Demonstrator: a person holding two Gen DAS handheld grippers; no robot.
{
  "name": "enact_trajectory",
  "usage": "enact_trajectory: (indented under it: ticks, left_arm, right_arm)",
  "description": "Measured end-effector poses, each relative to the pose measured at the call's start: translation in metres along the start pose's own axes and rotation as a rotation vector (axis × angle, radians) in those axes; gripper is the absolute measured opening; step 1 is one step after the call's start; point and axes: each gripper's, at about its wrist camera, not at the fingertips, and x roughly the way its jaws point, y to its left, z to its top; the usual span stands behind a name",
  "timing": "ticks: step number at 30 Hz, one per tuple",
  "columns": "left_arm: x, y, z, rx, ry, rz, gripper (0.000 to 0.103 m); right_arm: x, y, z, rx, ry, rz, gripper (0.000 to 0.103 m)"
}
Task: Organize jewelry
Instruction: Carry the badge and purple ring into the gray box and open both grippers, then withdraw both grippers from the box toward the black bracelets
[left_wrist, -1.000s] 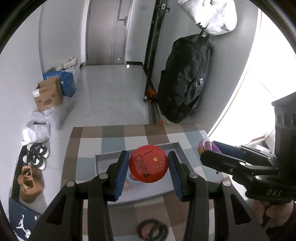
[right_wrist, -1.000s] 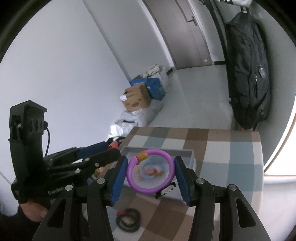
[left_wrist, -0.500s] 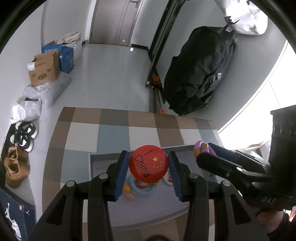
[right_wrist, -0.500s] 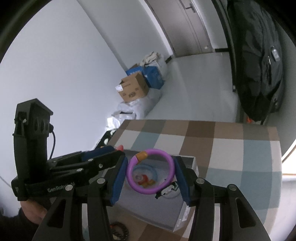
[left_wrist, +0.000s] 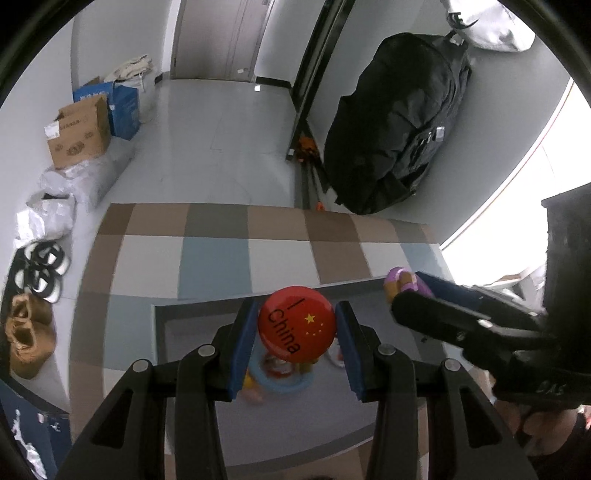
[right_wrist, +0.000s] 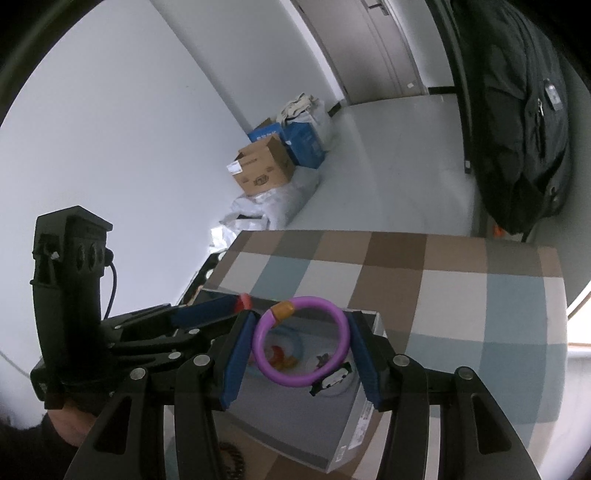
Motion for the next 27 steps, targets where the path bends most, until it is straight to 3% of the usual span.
enact_trajectory:
  ticks: [3, 4, 6, 9, 13, 17, 21, 27]
  left_arm:
    - [-0.003, 0.000, 0.002, -0.010, -0.006, -0.059, 0.043]
    - [-0.004, -0.001, 0.002, -0.005, -0.003, -0.038, 0.052]
    - [-0.006, 0.000, 0.001, -0.005, -0.014, -0.013, 0.059]
    - [-0.007, 0.002, 0.002, -0.021, -0.025, -0.033, 0.059]
    - [-0.005, 0.004, 0.002, -0.031, -0.029, -0.004, 0.059]
    - [-0.004, 0.007, 0.002, -0.048, -0.024, 0.017, 0.059]
    - [-0.017, 0.002, 0.001, -0.013, -0.083, 0.048, 0.059]
    - [-0.026, 0.006, -0.006, -0.045, -0.119, 0.075, 0.060]
  right_arm:
    - [-0.004, 0.000, 0.002, 0.004, -0.006, 0.016, 0.053]
    - [-0.007, 0.001, 0.002, -0.002, -0.019, 0.011, 0.059]
    - [-0.011, -0.001, 0.003, 0.002, -0.041, 0.004, 0.072]
    - [-0.013, -0.007, 0.004, 0.028, -0.040, 0.012, 0.074]
    - [-0.016, -0.014, 0.007, 0.065, -0.055, 0.007, 0.076]
    - [-0.019, -0.017, 0.006, 0.081, -0.073, -0.015, 0.085]
    - [-0.026, -0.017, 0.005, 0.077, -0.095, -0.027, 0.085]
    - [-0.042, -0.014, -0.004, 0.066, -0.148, -0.052, 0.094]
